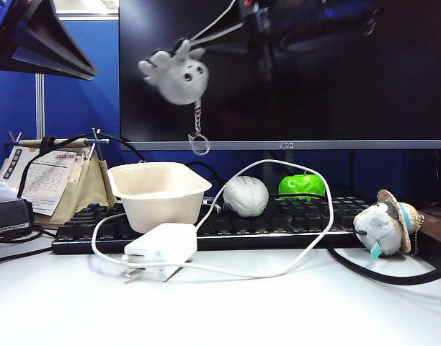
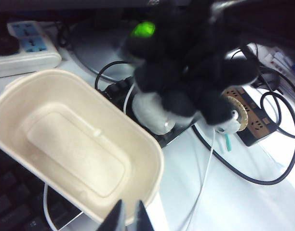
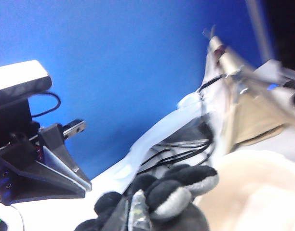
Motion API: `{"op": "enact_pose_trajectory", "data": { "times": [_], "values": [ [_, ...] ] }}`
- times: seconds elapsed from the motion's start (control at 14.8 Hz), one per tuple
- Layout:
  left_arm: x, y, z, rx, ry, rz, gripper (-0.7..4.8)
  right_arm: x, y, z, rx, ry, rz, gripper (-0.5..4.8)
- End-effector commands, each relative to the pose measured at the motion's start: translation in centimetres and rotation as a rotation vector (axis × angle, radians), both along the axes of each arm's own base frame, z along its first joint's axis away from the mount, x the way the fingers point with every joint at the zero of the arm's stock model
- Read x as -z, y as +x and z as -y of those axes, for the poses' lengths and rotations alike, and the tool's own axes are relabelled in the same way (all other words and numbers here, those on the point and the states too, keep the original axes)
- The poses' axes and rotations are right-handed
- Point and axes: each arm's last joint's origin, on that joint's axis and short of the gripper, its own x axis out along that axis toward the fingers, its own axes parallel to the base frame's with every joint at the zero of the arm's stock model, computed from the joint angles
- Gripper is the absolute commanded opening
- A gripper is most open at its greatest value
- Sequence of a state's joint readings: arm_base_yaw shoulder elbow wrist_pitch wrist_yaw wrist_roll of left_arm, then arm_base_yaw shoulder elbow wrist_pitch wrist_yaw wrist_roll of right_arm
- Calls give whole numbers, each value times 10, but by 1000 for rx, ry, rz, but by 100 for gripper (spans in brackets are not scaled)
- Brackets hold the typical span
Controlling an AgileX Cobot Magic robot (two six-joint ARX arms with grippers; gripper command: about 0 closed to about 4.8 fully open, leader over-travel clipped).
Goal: Identity fluffy octopus among items on the table, put them into the paper lunch box.
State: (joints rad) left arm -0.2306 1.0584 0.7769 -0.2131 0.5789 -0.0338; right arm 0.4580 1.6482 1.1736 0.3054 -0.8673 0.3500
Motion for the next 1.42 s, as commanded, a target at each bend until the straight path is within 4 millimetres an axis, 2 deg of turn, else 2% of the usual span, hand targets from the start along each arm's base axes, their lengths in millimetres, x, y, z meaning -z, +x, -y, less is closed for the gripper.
{"op": "enact_pose_trajectory", "data": {
  "times": [0.07,0.47,0.81,1.28,1.42],
  "values": [
    [-4,0,0,3,0,27,40,11,6,-10,-24,14,-5,-5],
    [-4,1,0,32,47,85,40,37,18,-17,-58,-10,-68,-5],
    [-4,2,0,26,75,121,40,40,35,-26,-58,-4,-87,-5],
    [-4,2,0,33,86,133,40,85,46,-32,-60,-58,-209,-6],
    [-4,2,0,33,86,132,40,91,47,-32,-58,-68,-228,-5]
  ]
}}
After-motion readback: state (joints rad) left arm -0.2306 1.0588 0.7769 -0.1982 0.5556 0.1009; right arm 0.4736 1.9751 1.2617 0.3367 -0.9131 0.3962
